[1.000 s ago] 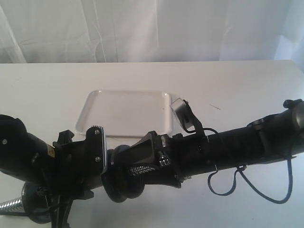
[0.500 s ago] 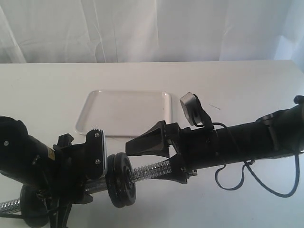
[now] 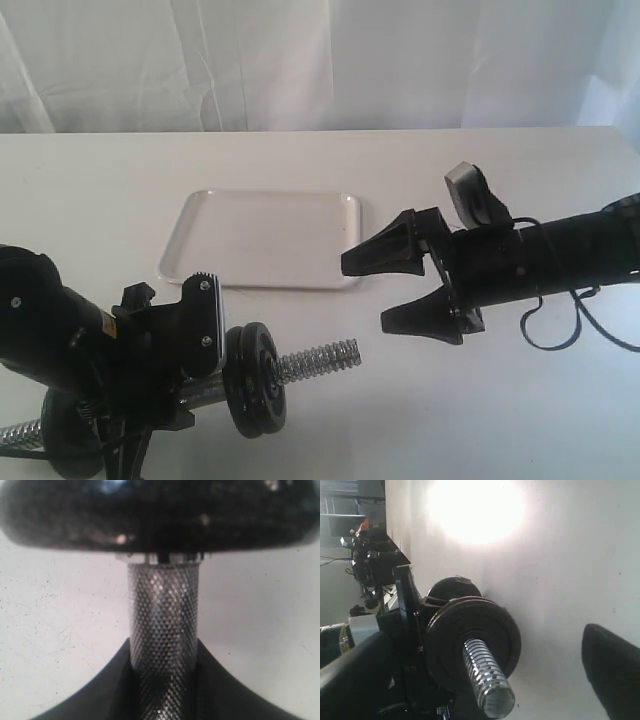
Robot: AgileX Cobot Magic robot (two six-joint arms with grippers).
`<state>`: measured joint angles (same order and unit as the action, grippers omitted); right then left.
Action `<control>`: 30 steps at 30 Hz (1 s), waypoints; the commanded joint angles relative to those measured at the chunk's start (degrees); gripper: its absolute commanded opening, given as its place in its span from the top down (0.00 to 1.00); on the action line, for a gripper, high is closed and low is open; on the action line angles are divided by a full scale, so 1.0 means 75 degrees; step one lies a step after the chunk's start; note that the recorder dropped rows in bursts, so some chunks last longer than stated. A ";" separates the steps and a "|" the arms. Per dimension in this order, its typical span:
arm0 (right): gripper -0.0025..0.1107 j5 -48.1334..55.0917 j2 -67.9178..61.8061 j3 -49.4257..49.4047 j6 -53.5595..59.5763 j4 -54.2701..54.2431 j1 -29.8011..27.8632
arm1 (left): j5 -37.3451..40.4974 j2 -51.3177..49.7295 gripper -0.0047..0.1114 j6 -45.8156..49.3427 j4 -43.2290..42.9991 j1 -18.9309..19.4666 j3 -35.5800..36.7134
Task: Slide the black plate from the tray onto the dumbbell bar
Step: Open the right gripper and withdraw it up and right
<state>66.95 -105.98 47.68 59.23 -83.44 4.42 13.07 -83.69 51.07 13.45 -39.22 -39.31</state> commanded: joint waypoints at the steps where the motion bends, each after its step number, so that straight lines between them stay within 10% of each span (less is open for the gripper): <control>1: 0.59 0.0401 0.0062 0.0267 -0.0163 0.0044 -0.0448 | -0.0805 0.0405 0.96 -0.0071 0.0377 -0.0035 -0.0270; 3: 0.98 0.0401 0.0062 0.0345 0.0052 -0.0192 -0.0615 | -0.0805 0.0405 0.96 -0.0071 0.0377 -0.0035 -0.0270; 30: 0.98 0.0401 0.3401 0.0492 0.2259 0.0349 -0.0664 | -0.0790 0.0405 0.96 -0.0023 0.0377 -0.0035 -0.0270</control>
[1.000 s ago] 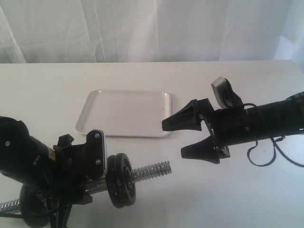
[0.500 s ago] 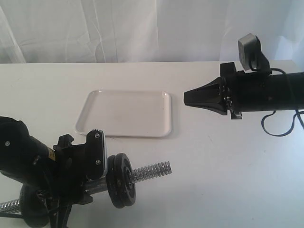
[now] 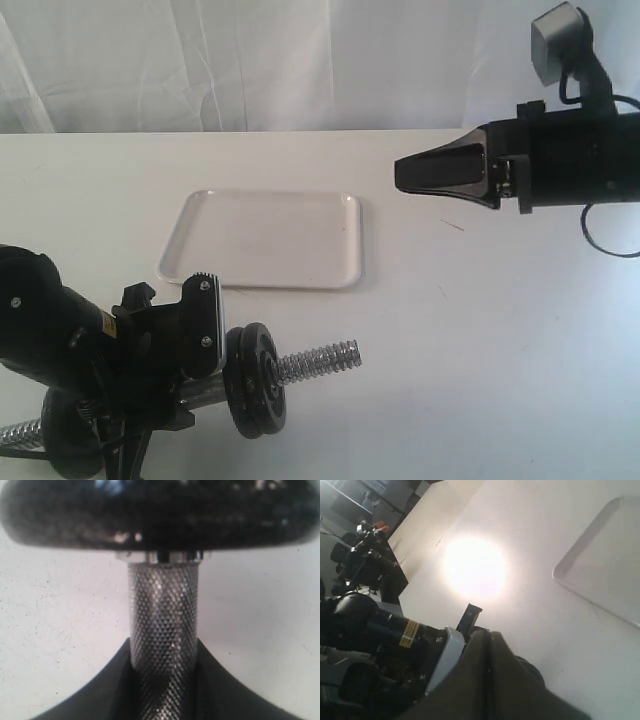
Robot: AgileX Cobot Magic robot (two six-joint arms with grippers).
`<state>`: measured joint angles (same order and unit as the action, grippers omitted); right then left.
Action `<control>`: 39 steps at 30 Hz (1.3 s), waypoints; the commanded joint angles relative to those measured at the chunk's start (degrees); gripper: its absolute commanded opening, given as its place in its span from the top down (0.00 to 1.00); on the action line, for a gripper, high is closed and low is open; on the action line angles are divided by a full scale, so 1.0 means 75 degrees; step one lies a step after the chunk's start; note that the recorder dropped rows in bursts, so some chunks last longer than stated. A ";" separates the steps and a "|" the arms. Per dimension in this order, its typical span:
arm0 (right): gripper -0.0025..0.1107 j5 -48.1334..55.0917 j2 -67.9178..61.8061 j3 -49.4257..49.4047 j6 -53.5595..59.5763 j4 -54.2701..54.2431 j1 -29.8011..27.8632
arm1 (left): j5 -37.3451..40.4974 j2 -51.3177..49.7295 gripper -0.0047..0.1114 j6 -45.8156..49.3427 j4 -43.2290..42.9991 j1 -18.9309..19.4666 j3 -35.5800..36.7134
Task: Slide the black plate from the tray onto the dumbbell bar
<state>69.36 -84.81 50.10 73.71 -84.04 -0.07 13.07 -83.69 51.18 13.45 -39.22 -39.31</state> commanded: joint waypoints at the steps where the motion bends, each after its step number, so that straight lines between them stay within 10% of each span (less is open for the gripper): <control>1: 0.98 0.0080 0.0755 0.0222 0.0464 0.0503 -0.0049 | -0.0790 0.0405 0.96 -0.0037 0.0377 -0.0035 -0.0270; 39: 0.98 0.0080 0.1322 0.0237 0.1088 0.0822 0.0786 | -0.0702 0.0040 0.96 0.0064 0.0377 -0.0035 -0.0270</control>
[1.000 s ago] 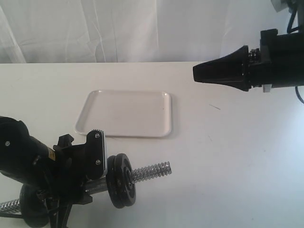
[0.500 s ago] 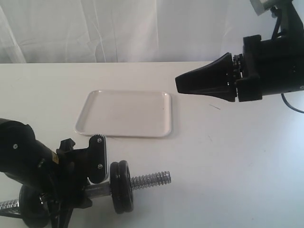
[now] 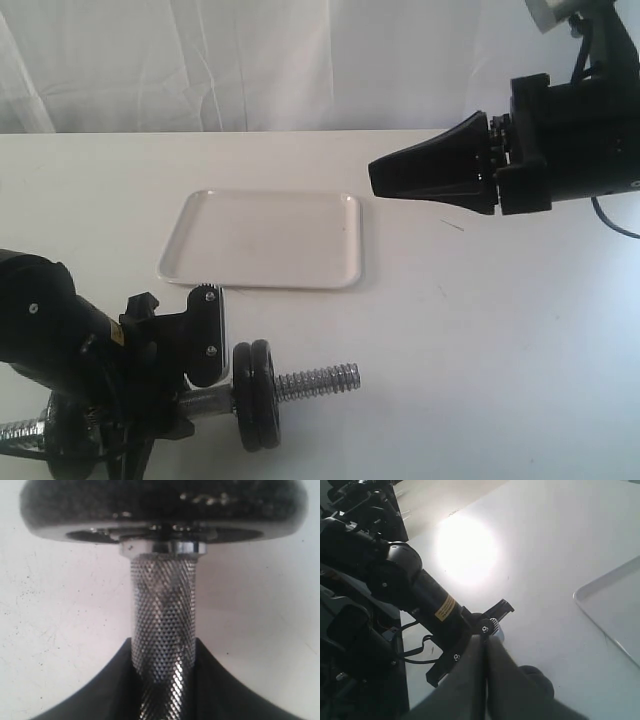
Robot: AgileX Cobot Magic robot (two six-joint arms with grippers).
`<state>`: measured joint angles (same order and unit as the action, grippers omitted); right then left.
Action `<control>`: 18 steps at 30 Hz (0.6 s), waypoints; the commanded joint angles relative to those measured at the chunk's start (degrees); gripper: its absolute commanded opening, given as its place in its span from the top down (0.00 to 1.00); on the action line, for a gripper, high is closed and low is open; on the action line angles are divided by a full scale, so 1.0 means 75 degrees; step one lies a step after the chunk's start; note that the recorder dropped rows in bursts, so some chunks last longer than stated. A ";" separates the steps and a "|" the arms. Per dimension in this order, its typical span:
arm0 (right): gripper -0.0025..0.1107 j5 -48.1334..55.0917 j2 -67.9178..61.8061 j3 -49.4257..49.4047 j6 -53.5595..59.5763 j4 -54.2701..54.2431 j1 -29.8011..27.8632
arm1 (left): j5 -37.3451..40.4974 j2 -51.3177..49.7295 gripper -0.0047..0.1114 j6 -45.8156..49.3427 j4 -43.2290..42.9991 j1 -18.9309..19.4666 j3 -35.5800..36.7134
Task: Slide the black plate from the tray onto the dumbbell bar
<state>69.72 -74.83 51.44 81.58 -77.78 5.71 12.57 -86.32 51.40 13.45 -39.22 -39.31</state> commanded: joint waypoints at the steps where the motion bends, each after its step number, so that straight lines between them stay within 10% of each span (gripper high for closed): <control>1: 0.98 0.0032 -0.0009 0.0059 0.0039 -0.0012 0.0015 | -0.0607 0.0391 0.96 0.0144 0.0377 -0.0035 -0.0270; 18: 0.98 0.0032 -0.0009 0.0059 -0.0086 -0.0012 0.0015 | -0.0460 0.0012 0.96 0.0793 0.0377 -0.0035 -0.0270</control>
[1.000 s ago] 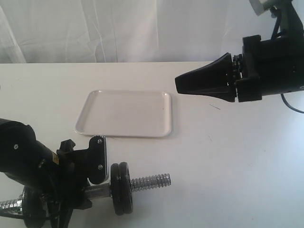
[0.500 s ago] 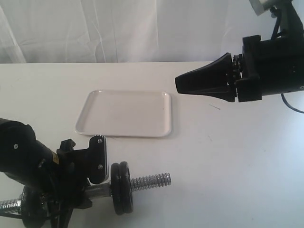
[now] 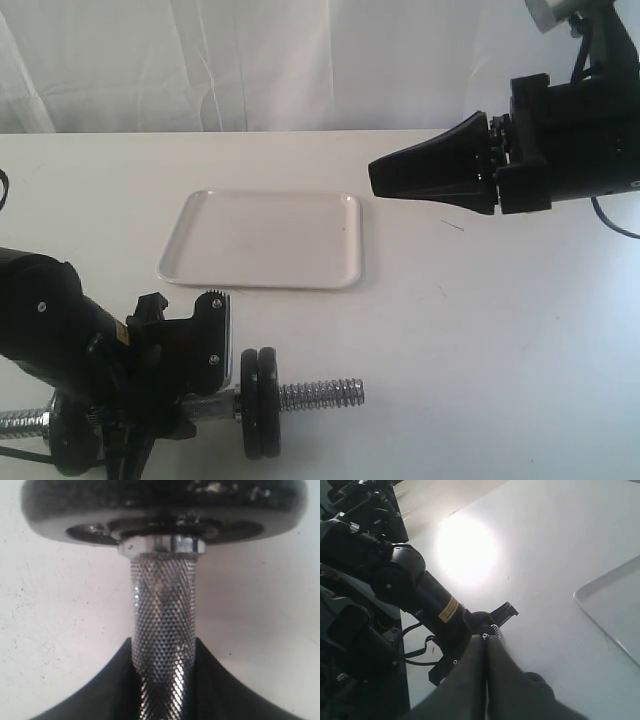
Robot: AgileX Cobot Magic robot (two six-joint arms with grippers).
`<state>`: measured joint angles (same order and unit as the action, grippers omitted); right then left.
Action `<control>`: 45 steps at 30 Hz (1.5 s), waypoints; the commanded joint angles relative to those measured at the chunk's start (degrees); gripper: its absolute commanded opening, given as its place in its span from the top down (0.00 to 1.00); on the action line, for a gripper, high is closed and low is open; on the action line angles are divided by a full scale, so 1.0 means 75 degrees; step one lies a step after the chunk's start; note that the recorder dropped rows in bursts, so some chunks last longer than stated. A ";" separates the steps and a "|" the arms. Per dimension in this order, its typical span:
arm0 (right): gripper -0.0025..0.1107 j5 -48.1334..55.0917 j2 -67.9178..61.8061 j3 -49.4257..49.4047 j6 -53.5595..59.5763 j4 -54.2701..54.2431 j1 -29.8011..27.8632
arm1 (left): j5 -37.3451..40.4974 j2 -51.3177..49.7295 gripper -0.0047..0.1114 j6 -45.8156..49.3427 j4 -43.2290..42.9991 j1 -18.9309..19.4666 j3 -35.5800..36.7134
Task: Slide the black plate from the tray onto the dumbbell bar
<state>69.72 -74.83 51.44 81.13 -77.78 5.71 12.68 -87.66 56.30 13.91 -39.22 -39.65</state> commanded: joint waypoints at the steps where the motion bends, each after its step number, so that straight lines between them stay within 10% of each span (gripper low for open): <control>1: 0.98 0.0032 -0.0009 0.0059 -0.0042 -0.0012 0.0015 | -0.0457 0.0191 0.95 0.0140 0.0315 -0.0035 -0.0224; 19: 0.98 0.0032 -0.0009 0.0059 -0.0056 -0.0012 0.0015 | 0.0251 0.0179 0.43 0.0140 0.0140 -0.0035 -0.0224; 45: 0.98 0.0032 -0.0009 0.0059 -0.0260 -0.0041 0.0015 | 0.0348 -0.0073 0.57 -0.0025 -0.0186 0.0095 -0.0224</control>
<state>69.72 -74.83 51.44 79.60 -77.78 5.71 13.99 -88.04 56.57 12.35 -38.61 -41.19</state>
